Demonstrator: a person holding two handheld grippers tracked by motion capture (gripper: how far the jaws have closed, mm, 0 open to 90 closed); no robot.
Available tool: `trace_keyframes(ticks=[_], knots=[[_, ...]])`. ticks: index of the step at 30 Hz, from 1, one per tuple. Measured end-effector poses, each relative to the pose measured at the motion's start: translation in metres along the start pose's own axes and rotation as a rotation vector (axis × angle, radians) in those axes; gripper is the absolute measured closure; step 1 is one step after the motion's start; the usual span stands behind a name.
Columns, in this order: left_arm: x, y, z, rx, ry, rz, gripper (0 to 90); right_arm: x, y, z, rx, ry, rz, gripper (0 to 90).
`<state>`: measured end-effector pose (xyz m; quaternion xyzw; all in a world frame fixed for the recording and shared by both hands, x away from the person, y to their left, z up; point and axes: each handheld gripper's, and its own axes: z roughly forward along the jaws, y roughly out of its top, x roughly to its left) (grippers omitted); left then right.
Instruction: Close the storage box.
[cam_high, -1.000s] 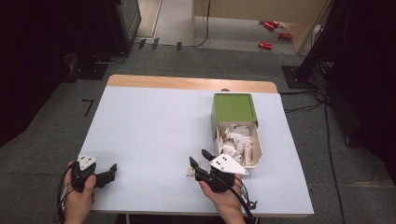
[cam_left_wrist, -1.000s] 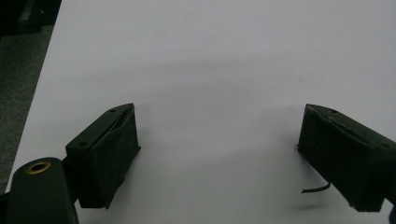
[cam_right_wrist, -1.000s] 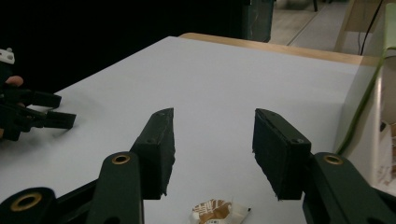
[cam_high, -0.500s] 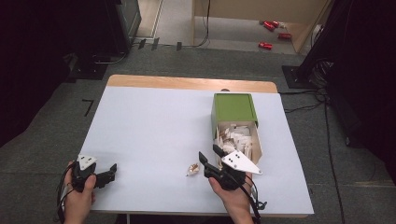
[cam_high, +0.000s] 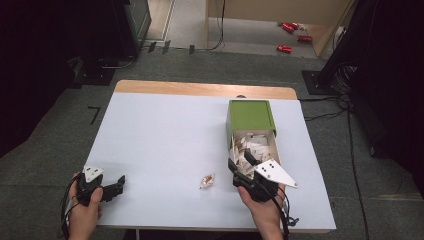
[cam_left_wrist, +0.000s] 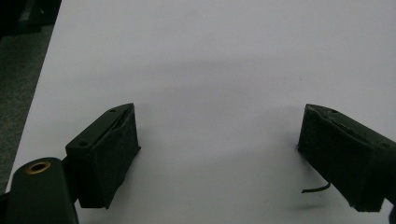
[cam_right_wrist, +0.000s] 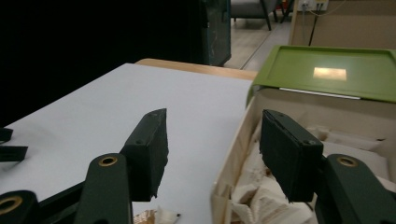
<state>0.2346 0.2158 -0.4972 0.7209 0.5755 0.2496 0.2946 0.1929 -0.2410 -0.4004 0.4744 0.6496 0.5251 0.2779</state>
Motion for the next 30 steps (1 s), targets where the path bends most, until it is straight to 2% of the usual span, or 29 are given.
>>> trace_keyframes(ticks=[17,22,27,30], knots=[[0.0,0.0,0.0,-0.002,0.0,0.001,12.9,-0.047,0.004,-0.022,-0.026,-0.151,0.031,45.4],[0.0,0.0,0.0,-0.003,0.0,0.001,13.0,-0.065,-0.001,-0.028,-0.018,-0.21,0.041,46.4],[0.0,0.0,0.0,-0.002,0.0,0.001,13.0,-0.078,-0.011,-0.028,0.011,-0.261,0.052,49.9],[0.0,0.0,0.0,-0.002,0.0,0.002,13.0,-0.085,-0.019,-0.025,0.035,-0.265,0.071,54.5]])
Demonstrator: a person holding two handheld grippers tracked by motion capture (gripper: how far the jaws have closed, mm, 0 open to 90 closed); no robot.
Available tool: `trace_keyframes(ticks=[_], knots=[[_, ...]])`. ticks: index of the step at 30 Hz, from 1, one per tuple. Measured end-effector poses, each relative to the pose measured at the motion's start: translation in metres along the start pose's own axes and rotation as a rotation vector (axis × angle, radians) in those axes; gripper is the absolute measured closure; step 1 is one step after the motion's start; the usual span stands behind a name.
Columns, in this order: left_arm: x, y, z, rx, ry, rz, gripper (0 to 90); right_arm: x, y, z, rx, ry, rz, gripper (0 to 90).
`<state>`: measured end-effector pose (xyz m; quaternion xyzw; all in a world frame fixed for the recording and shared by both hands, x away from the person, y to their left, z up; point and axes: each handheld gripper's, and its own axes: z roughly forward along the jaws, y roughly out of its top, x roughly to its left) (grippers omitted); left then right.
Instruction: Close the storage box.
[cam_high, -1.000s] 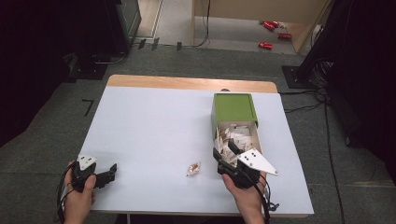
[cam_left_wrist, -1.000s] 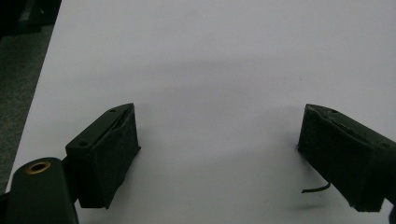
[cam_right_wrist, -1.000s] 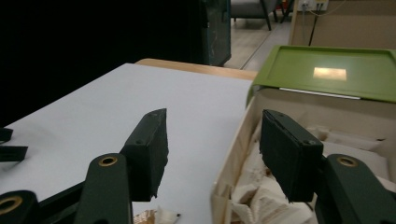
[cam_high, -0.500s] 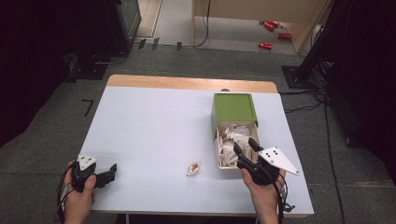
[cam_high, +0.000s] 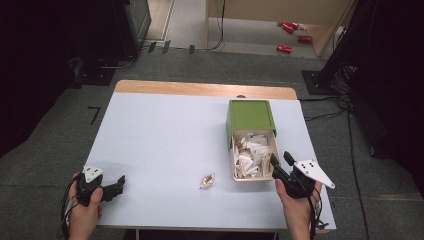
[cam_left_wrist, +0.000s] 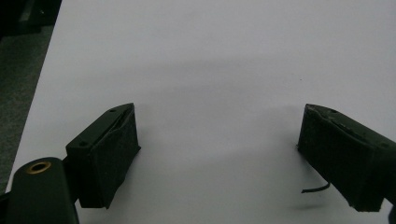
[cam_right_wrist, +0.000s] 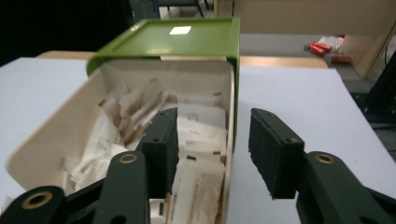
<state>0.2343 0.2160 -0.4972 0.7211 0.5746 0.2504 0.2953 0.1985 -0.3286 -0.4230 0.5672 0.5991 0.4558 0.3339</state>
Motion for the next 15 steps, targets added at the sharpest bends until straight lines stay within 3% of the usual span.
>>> trace_keyframes(ticks=[6,15], knots=[[0.0,0.0,0.0,0.0,0.0,-0.002,12.9,-0.009,-0.017,0.013,0.056,0.009,0.027,65.3],[0.0,0.0,0.0,0.002,-0.001,-0.002,12.9,-0.015,-0.033,0.017,0.078,0.014,0.063,76.7]])
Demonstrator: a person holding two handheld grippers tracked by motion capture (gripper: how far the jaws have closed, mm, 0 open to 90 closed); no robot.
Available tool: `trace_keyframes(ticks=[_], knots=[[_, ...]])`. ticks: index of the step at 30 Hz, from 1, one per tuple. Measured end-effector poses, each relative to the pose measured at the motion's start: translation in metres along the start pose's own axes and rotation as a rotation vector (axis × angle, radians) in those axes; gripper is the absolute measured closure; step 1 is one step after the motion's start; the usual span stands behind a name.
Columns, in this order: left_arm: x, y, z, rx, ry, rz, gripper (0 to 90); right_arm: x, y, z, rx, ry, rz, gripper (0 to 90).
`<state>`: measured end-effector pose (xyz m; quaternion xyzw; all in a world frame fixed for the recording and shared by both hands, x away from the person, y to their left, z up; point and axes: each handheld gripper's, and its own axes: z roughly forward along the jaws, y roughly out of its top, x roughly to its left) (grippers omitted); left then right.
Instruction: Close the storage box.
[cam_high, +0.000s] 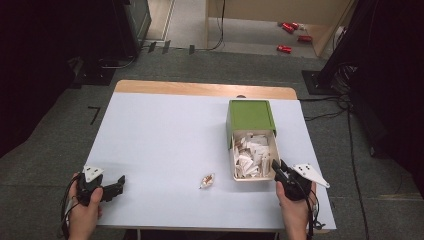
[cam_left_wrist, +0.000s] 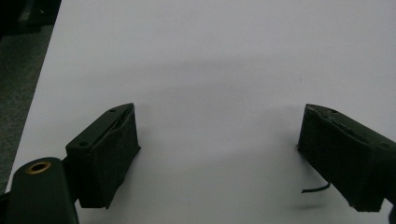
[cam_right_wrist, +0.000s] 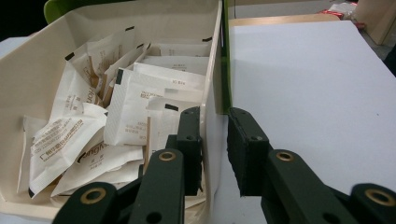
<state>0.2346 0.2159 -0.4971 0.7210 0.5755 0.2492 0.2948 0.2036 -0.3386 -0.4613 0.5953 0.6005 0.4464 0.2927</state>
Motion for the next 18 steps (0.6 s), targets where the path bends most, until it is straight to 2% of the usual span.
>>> trace_keyframes(ticks=[4,8,11,15,16,18], knots=[[0.0001,-0.0001,0.0,0.0,0.0,0.0,12.9,0.0032,-0.0036,-0.0023,0.009,-0.023,-0.026,77.8],[0.0,0.0,0.0,0.0,0.0,0.0,12.9,0.0024,-0.0061,-0.0052,0.015,-0.02,-0.017,80.3],[0.0,0.0,0.0,0.0,0.0,0.0,12.9,0.0046,-0.0069,-0.0044,0.014,-0.019,-0.034,85.8],[0.0,0.0,0.0,0.0,0.0,0.0,12.9,0.0049,-0.0075,-0.0041,0.013,-0.02,-0.042,87.5],[0.0,-0.0001,0.0001,-0.002,0.0,0.0,12.9,0.0051,-0.0078,-0.0046,0.016,-0.021,-0.014,87.8],[0.0,-0.0001,0.0001,-0.002,0.0,0.0,12.9,0.0062,-0.0067,-0.0051,0.026,-0.031,-0.012,88.6]])
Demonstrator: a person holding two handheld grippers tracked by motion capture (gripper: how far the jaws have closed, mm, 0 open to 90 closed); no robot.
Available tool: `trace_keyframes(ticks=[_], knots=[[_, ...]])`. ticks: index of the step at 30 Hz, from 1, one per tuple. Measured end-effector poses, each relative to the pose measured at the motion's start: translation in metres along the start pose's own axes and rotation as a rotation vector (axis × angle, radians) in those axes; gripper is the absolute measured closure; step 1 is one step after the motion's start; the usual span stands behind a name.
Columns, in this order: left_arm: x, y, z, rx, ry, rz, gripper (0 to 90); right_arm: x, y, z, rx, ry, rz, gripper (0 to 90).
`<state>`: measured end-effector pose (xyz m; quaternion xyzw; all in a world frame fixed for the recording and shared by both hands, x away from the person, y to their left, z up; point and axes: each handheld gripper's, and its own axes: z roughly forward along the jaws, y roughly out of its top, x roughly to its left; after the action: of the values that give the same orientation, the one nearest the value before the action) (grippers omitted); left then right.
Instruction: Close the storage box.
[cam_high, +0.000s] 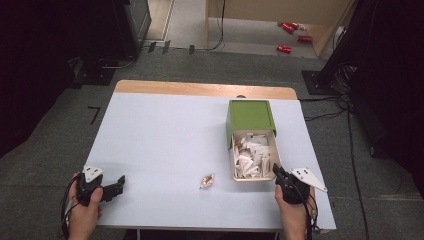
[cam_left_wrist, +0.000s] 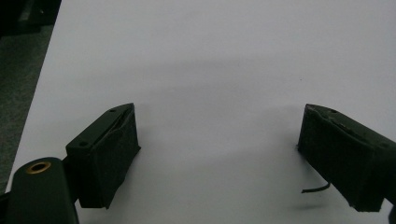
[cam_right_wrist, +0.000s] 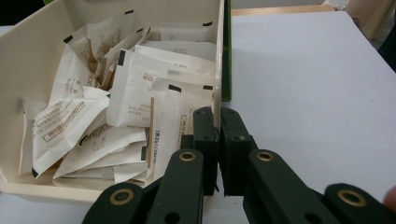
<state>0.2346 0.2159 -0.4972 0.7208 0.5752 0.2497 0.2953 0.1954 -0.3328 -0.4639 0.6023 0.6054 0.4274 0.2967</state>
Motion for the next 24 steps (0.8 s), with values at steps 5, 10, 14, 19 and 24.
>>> trace_keyframes(ticks=[5,10,14,19,24], knots=[[0.0,0.0,0.0,0.003,0.0,0.0,12.9,0.004,0.007,0.0,0.042,-0.041,0.005,90.0],[0.0,0.0,0.0,0.003,0.0,0.0,12.9,0.005,0.016,0.001,0.053,-0.057,0.035,90.0],[0.0,0.0,0.0,0.003,0.0,0.0,12.9,0.01,0.022,0.002,0.051,-0.07,0.046,90.0],[0.0,0.0,0.0,0.004,0.0,0.0,12.9,0.014,0.03,0.006,0.038,-0.082,0.046,90.0],[0.0,0.0,0.0,0.004,0.001,0.0,12.9,0.015,0.037,0.015,0.036,-0.089,0.038,90.0]])
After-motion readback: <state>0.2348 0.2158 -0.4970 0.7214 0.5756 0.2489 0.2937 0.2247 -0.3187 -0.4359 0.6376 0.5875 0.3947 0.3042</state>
